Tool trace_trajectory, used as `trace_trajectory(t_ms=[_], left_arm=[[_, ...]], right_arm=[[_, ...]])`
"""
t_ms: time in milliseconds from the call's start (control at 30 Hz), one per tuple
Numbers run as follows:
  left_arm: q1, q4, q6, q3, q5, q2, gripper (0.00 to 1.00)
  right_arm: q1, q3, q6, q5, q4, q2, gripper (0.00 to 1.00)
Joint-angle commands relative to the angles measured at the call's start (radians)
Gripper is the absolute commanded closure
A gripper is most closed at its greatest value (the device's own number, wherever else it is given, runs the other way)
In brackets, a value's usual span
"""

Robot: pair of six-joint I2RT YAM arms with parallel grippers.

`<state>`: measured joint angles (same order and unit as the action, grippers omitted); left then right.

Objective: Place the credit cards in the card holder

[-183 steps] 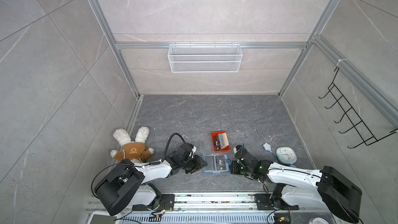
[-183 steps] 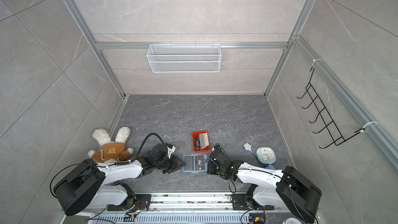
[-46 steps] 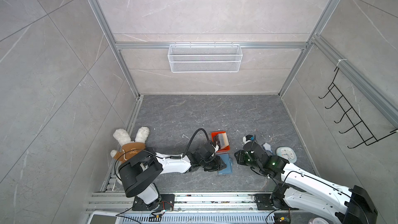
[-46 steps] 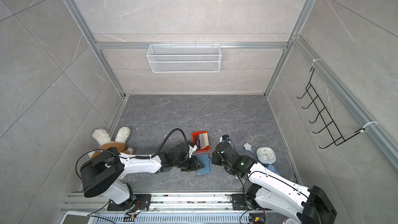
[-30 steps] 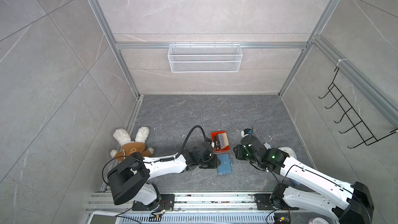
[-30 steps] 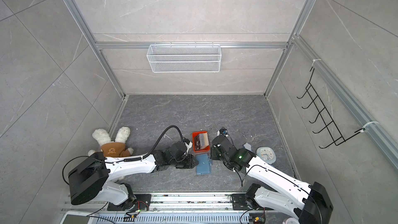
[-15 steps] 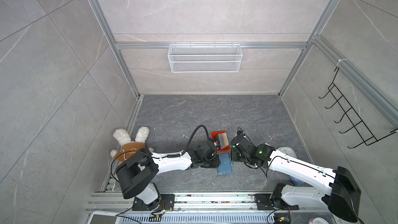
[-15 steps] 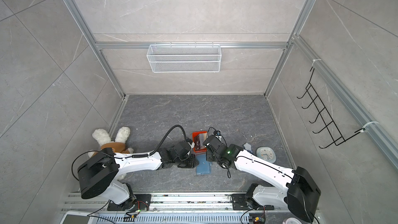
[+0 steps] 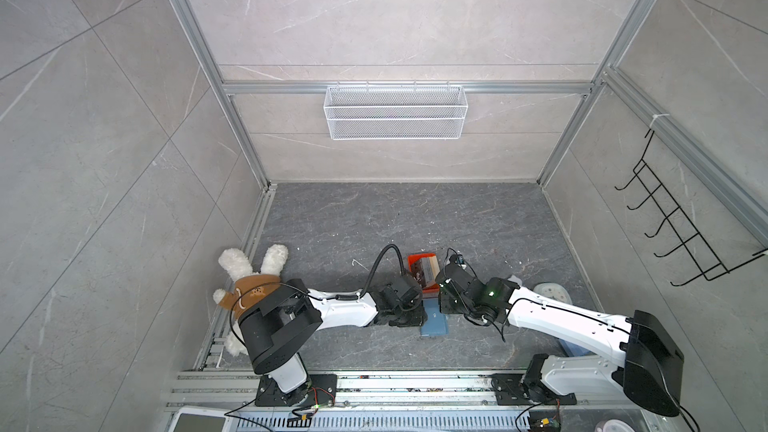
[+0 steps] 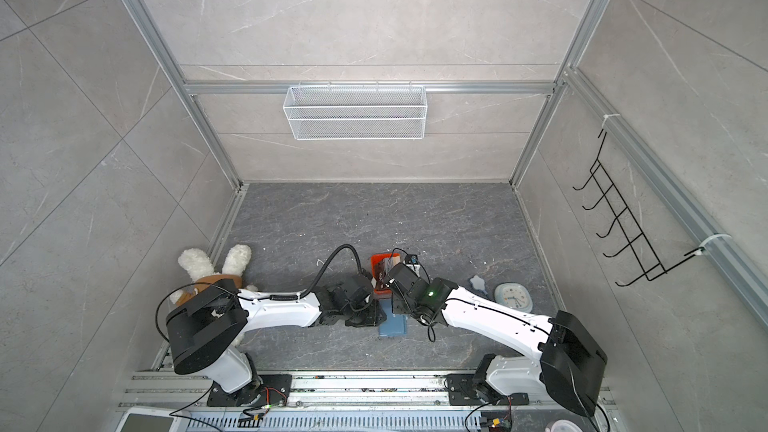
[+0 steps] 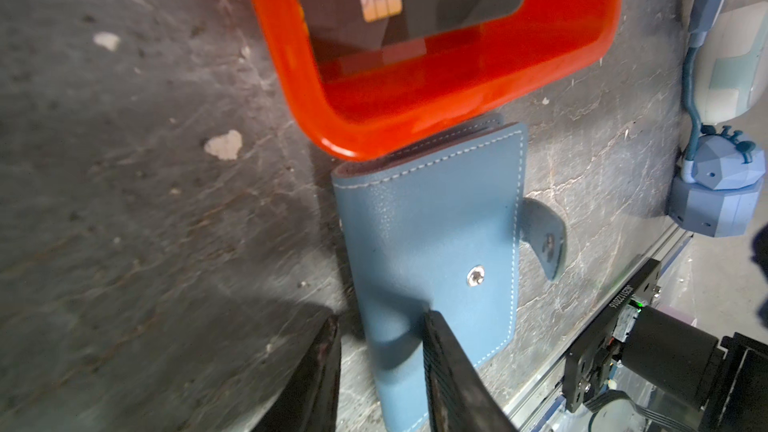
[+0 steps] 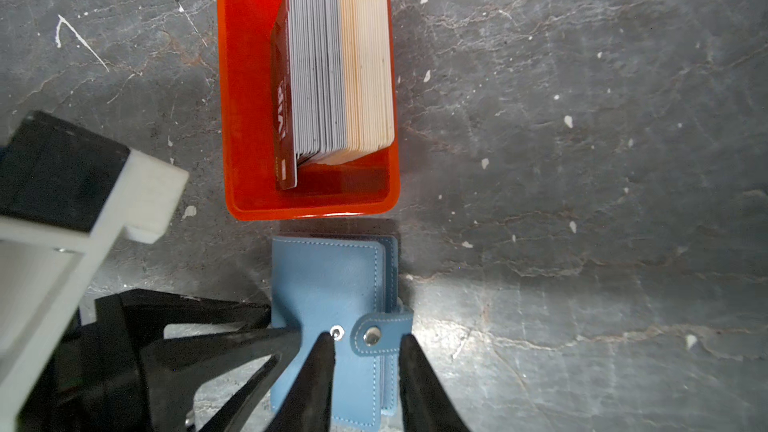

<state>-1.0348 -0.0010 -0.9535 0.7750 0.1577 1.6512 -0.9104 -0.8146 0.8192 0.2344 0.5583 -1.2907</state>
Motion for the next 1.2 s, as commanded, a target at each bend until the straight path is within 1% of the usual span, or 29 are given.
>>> trace_trajectory(t_ms=[0,100,133,267,433,533,967,1167], left_arm=[[-0.008,-0.011,-0.021,0.012,-0.019,0.025,0.63],[-0.01,0.001,-0.016,0.004,-0.021,0.015,0.63],[-0.009,0.002,-0.017,0.001,-0.024,0.01,0.64],[-0.009,0.014,-0.025,-0.018,-0.026,0.001,0.64],[-0.008,0.047,-0.04,-0.034,-0.008,0.005,0.64],[-0.009,0.068,-0.044,-0.041,0.002,0.005,0.65],[-0.01,0.087,-0.039,-0.056,0.006,-0.007,0.68],[-0.01,0.085,-0.033,-0.054,0.011,-0.002,0.69]], right_arm=[[-0.007,0.007,0.003,-0.012,-0.013,-0.022,0.71],[-0.007,-0.002,0.004,-0.009,0.001,-0.042,0.78],[-0.008,-0.001,0.007,-0.009,-0.001,-0.049,0.79],[-0.013,-0.003,0.009,-0.013,-0.005,-0.077,0.78],[-0.02,-0.003,0.015,-0.035,-0.027,-0.112,0.72],[-0.023,-0.003,0.023,-0.04,-0.034,-0.125,0.71],[-0.03,0.003,0.054,-0.03,-0.031,-0.177,0.71],[-0.036,-0.009,0.066,0.014,0.026,-0.185,0.72]])
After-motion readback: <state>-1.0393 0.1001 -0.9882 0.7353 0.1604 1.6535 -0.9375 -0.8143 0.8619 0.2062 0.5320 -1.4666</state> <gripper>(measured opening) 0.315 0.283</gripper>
